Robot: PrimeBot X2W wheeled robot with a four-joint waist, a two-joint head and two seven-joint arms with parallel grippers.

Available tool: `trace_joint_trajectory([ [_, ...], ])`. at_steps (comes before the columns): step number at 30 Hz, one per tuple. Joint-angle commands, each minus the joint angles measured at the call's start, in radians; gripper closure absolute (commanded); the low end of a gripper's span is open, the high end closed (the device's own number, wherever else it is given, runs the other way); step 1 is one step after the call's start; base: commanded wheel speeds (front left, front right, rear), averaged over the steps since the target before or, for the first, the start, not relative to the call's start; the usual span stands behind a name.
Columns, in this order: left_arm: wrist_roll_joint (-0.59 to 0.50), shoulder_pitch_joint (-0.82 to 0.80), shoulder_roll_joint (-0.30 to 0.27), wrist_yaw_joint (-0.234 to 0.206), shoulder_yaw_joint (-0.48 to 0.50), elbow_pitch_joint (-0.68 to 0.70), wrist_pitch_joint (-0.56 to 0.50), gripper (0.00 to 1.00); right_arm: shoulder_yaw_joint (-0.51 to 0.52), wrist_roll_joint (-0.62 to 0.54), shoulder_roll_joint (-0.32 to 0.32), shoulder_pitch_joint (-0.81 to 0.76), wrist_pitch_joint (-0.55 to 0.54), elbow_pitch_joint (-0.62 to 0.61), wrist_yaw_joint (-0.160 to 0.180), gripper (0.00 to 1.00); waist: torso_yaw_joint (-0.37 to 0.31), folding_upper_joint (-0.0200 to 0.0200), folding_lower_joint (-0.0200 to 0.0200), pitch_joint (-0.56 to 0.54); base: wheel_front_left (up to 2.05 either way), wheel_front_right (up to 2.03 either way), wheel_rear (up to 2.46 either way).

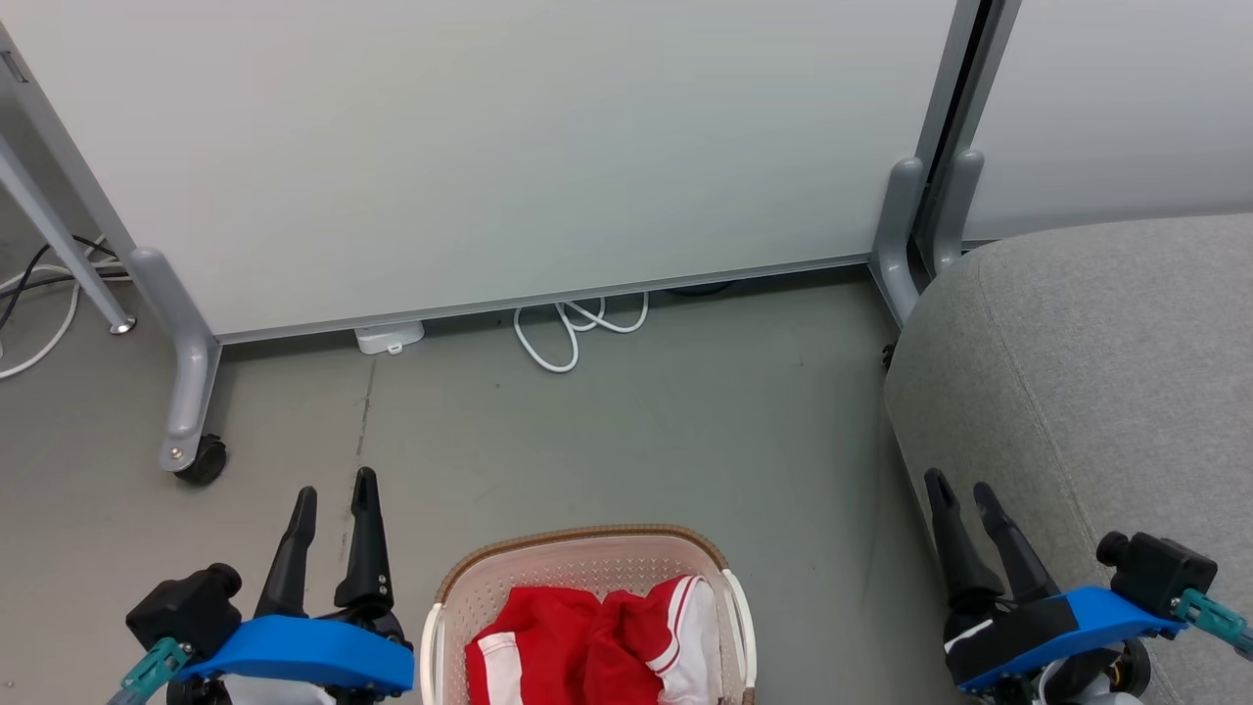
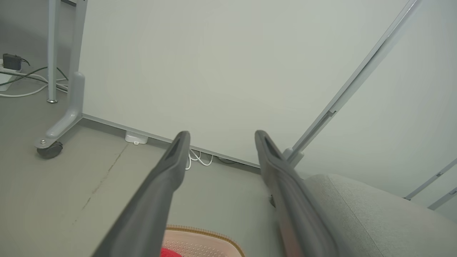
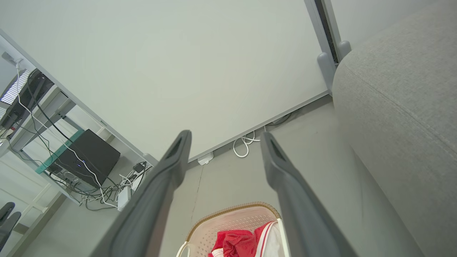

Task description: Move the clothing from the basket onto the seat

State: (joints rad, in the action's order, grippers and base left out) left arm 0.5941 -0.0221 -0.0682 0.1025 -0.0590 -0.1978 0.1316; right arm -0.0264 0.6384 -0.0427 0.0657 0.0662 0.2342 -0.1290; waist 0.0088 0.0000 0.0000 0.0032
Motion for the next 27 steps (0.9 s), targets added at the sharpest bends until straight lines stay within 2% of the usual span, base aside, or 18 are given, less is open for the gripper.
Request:
trace_joint_trajectory([
  [1,-0.030,0.000,-0.009,0.003,-0.005,0.011,0.011,0.00,-0.004,-0.034,-0.007,-0.003,0.011,-0.016,-0.002,0.00,0.001,0.0000,0.0000,0.001,0.00,0.00,0.00],
  [27,-0.221,0.005,-0.004,0.012,-0.023,-0.072,0.074,0.00,-0.003,-0.286,-0.009,-0.014,0.047,-0.027,-0.002,0.00,0.003,0.0000,0.0000,0.000,0.00,0.00,0.00],
])
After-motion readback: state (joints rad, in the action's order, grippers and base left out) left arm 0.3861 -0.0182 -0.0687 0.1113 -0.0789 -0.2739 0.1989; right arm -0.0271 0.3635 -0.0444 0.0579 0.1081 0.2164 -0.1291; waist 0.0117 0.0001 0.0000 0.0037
